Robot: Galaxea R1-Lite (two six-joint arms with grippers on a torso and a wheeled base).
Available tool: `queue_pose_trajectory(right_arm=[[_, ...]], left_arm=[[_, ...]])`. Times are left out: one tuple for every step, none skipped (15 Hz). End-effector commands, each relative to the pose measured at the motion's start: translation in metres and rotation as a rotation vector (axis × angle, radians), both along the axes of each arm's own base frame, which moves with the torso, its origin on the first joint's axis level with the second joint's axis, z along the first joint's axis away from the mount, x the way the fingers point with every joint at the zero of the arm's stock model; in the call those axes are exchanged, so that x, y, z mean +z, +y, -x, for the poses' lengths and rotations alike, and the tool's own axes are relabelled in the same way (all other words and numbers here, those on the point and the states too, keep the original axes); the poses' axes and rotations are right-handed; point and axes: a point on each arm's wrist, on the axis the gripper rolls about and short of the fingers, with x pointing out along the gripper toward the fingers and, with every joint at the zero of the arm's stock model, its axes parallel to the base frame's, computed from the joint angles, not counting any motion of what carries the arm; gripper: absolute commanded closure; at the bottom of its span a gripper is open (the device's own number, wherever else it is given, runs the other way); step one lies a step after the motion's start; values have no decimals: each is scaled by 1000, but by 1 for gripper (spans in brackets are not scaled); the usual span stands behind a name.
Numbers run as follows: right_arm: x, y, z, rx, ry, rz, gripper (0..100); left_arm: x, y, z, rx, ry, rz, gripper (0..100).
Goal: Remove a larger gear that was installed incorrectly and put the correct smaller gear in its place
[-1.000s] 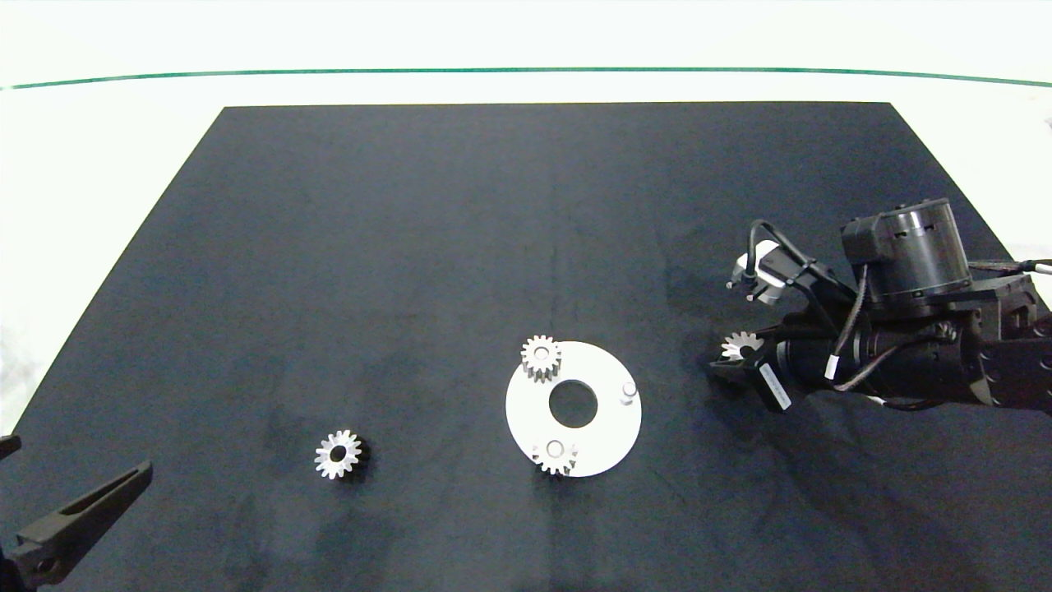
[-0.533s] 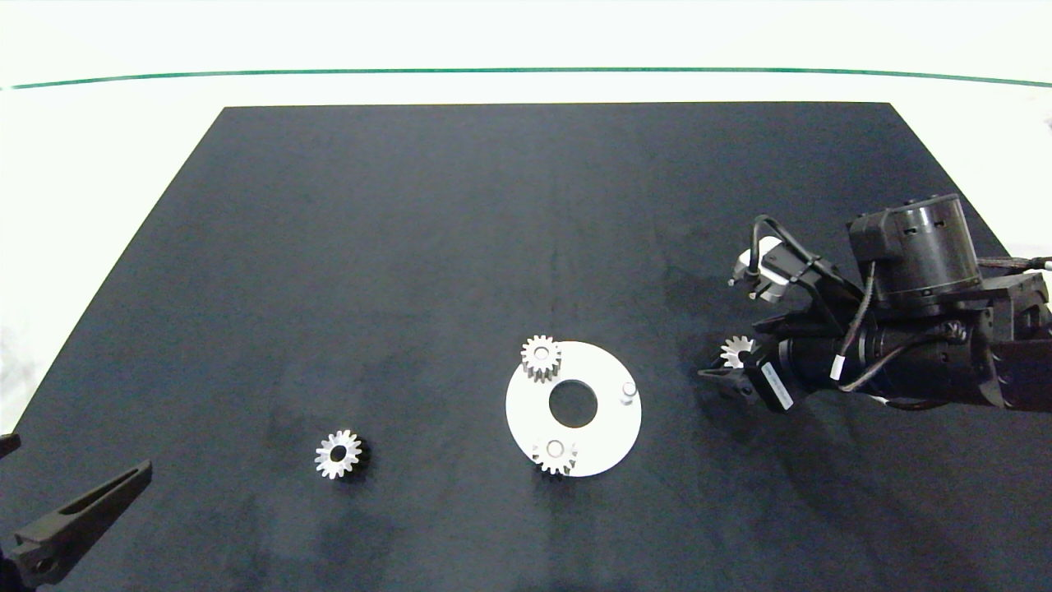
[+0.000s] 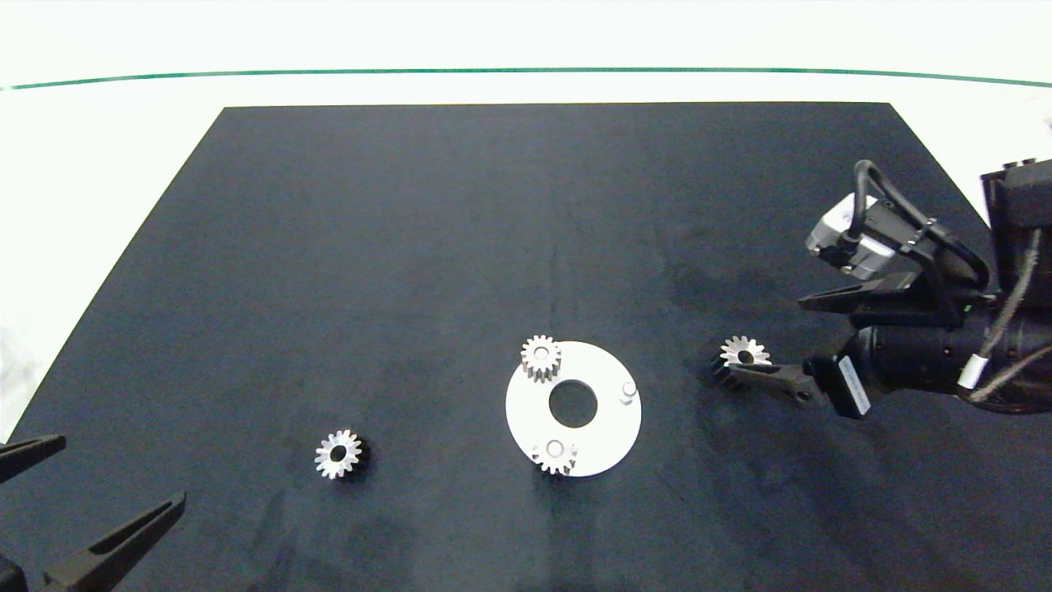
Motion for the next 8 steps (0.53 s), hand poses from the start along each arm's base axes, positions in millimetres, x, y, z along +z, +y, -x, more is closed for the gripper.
queue_pose_trajectory(right_arm=[[24, -13, 29, -5, -76, -49, 0], [28, -15, 34, -10, -92, -58, 0], [32, -18, 39, -19, -112, -67, 0], [35, -20, 42, -22, -124, -72, 0], [39, -24, 49, -24, -143, -81, 0], [41, -26, 52, -29, -152, -84, 0], [41, -26, 53, -29, -152, -84, 0], [41, -26, 53, -29, -152, -84, 0]], left_arm=[[-2, -9, -7, -106, 43, -24, 0], [-4, -10, -11, -112, 64, -31, 0], [-6, -12, -17, -116, 94, -41, 0], [-7, -13, -19, -122, 104, -48, 0], [-9, -18, -25, -149, 135, -59, 0], [-12, -21, -30, -161, 166, -68, 0], [-14, -24, -35, -181, 192, -76, 0], [-17, -29, -39, -204, 217, -82, 0]])
